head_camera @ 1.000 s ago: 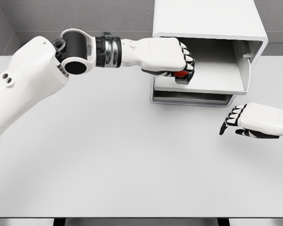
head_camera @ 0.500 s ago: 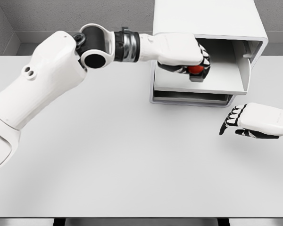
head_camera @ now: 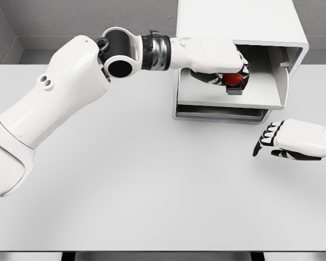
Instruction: Slide open multi-storey tabletop storage cabinets and put open load switch and slide close multi-storey tabletop storage cabinets
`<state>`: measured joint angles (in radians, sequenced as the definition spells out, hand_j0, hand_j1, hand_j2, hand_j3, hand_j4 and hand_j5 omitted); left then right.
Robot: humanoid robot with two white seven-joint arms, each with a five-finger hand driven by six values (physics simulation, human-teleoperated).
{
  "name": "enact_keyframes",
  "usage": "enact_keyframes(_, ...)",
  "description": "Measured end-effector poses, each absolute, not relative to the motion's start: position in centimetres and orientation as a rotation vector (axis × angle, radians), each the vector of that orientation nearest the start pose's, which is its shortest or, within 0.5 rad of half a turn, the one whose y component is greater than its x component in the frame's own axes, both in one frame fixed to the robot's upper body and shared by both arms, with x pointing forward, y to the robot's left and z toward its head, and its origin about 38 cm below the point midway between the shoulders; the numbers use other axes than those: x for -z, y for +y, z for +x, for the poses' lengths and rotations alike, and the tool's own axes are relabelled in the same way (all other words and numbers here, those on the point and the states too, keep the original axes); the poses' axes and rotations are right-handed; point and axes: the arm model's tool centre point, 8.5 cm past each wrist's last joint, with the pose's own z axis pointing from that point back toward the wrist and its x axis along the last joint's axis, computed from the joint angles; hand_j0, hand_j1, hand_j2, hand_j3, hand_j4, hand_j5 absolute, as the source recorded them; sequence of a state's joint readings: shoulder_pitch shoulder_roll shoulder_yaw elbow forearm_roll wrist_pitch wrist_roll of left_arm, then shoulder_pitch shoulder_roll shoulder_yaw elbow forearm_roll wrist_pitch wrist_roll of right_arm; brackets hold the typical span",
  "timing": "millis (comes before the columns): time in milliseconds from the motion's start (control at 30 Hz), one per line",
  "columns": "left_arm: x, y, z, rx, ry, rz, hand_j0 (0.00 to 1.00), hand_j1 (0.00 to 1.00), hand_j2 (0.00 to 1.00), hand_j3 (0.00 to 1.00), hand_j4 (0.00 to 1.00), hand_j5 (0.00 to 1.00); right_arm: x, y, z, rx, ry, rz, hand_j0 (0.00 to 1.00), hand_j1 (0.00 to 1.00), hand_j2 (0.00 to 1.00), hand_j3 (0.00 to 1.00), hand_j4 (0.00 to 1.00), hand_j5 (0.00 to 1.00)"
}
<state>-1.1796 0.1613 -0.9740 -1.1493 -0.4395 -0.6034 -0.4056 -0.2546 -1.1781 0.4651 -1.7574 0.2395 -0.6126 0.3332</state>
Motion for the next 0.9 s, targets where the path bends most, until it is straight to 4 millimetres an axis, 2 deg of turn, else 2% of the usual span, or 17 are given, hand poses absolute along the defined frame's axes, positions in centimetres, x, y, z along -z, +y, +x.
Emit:
enact_keyframes(267, -31.7, -1.1, 47.9, -2.484, 2.077, -0.210, 0.53, 0.53, 0.53, 0.53, 0.53, 0.53, -22.3, -35.0, 33.4, -2.062, -1.457, -0.294, 0.59, 0.59, 0.59, 0.59, 0.59, 0.59)
enact_keyframes(467, -31.7, -1.3, 48.1, -2.489, 2.100, -0.166, 0.53, 0.53, 0.53, 0.53, 0.53, 0.53, -21.9, -34.0, 33.5, -2.040, -1.500, -0.269, 0.59, 0.59, 0.59, 0.59, 0.59, 0.59)
enact_keyframes(533, -31.6, -1.3, 48.3, -2.488, 2.123, -0.139, 0.63, 0.63, 0.63, 0.63, 0.63, 0.63, -21.8, -33.5, 33.6, -2.027, -1.527, -0.261, 0.58, 0.58, 0.58, 0.58, 0.58, 0.58)
enact_keyframes(600, -31.6, -1.4, 48.4, -2.487, 2.140, -0.115, 0.84, 0.84, 0.84, 0.84, 0.84, 0.84, -21.6, -33.0, 33.7, -2.013, -1.551, -0.249, 0.58, 0.58, 0.58, 0.58, 0.58, 0.58)
enact_keyframes(633, -31.5, -1.4, 48.4, -2.486, 2.145, -0.109, 0.88, 0.88, 0.88, 0.88, 0.88, 0.88, -21.5, -32.7, 33.8, -2.007, -1.563, -0.244, 0.58, 0.58, 0.58, 0.58, 0.58, 0.58)
enact_keyframes(767, -31.5, -1.4, 48.5, -2.485, 2.154, -0.096, 0.99, 0.99, 0.99, 0.99, 0.99, 0.99, -21.5, -31.9, 34.0, -1.988, -1.605, -0.235, 0.58, 0.58, 0.58, 0.58, 0.58, 0.58)
enact_keyframes(900, -31.5, -1.4, 48.5, -2.486, 2.151, -0.093, 1.00, 1.00, 1.00, 1.00, 1.00, 1.00, -21.5, -30.9, 34.3, -1.967, -1.653, -0.224, 0.58, 0.58, 0.58, 0.58, 0.58, 0.58)
